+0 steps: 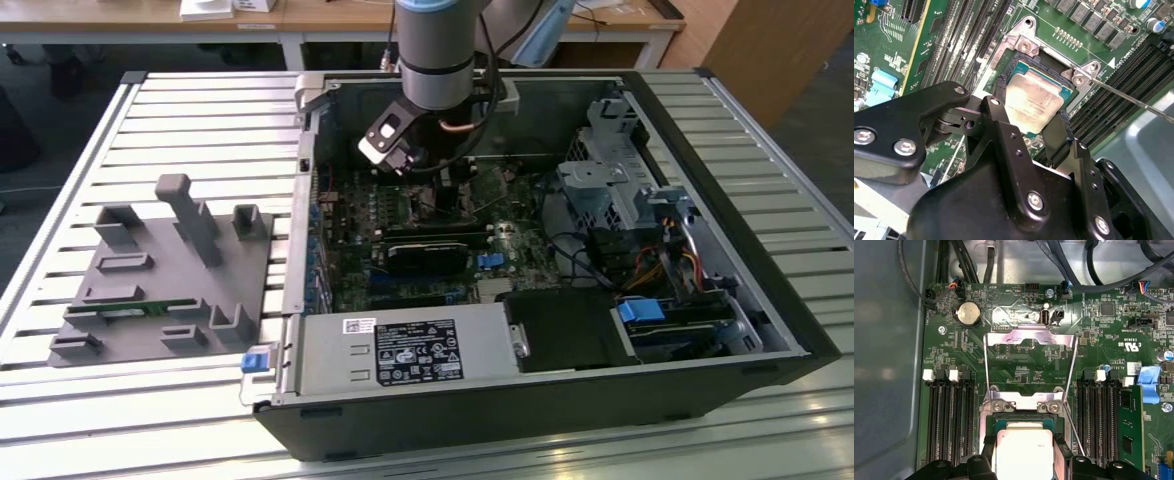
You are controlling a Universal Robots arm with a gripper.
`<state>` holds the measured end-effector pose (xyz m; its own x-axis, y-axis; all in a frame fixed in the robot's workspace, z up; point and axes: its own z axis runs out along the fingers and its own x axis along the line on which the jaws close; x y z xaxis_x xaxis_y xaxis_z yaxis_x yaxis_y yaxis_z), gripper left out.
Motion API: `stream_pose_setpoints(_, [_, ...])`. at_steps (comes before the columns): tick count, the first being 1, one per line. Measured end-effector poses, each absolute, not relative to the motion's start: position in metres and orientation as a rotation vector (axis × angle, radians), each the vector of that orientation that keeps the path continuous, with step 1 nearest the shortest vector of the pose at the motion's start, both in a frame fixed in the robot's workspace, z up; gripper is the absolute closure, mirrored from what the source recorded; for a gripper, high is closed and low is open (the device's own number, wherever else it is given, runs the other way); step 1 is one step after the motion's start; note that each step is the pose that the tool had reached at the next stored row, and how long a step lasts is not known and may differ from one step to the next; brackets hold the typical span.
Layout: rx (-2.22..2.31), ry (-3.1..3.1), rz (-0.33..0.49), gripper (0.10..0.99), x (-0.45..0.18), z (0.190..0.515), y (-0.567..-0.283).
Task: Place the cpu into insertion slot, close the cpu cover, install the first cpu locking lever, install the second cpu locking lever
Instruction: 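Place the cpu into insertion slot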
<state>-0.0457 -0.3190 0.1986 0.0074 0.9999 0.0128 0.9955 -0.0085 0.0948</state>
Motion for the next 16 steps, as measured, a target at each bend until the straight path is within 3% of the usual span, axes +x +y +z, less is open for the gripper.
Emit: stream_pose_setpoints(16, [2.188, 2.169, 0.116, 0.549, -0.0457, 0.1922, -0.3191])
